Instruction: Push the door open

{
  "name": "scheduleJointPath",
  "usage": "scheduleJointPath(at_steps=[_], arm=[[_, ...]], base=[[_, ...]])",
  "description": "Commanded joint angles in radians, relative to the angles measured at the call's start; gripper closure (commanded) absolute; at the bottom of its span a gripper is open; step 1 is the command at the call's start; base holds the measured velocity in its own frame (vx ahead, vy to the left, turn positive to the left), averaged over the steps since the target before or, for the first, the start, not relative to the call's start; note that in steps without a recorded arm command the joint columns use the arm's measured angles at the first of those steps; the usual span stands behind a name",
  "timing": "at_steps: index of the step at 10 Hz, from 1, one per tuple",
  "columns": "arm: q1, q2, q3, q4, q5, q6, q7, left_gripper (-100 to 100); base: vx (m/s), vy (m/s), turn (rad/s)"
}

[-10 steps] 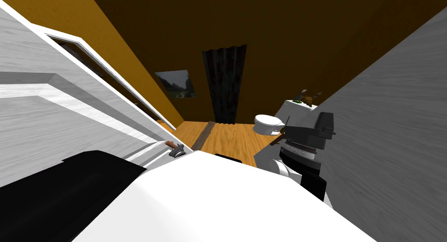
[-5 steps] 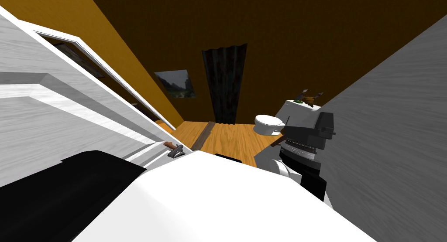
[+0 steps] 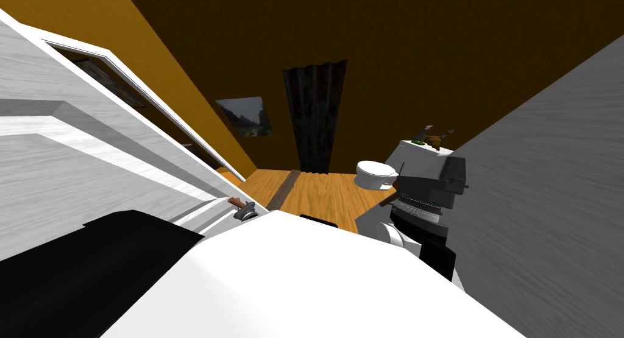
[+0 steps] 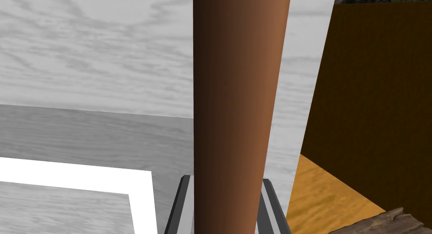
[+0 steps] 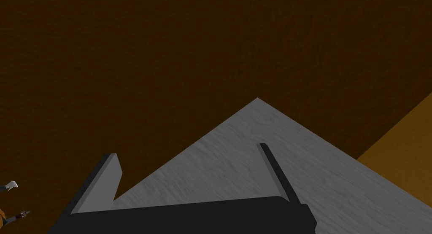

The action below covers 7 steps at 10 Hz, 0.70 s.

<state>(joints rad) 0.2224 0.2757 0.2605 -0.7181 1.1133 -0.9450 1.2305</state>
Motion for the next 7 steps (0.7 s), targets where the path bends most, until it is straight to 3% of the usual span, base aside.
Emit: scheduleJointPath(at_steps=[1,5,6,7], arm=[[0.002,0.020,0.016,-0.039,0.005,0.004,-0.018,100],[0.002,0.020,0.016,-0.035,0.005,0.004,-0.018,100],[-0.016,0.013,0.030,0.028,-0.026,-0.001,0.022,100],[-0.019,0.017,0.039,0.037,-0.034,0.000,0.031,100]], base=[[-0.005,0.012,0.001],[-0.001,0.005,-0.004],[0.082,-0.062,0.097],[0.150,-0.100,0.114]])
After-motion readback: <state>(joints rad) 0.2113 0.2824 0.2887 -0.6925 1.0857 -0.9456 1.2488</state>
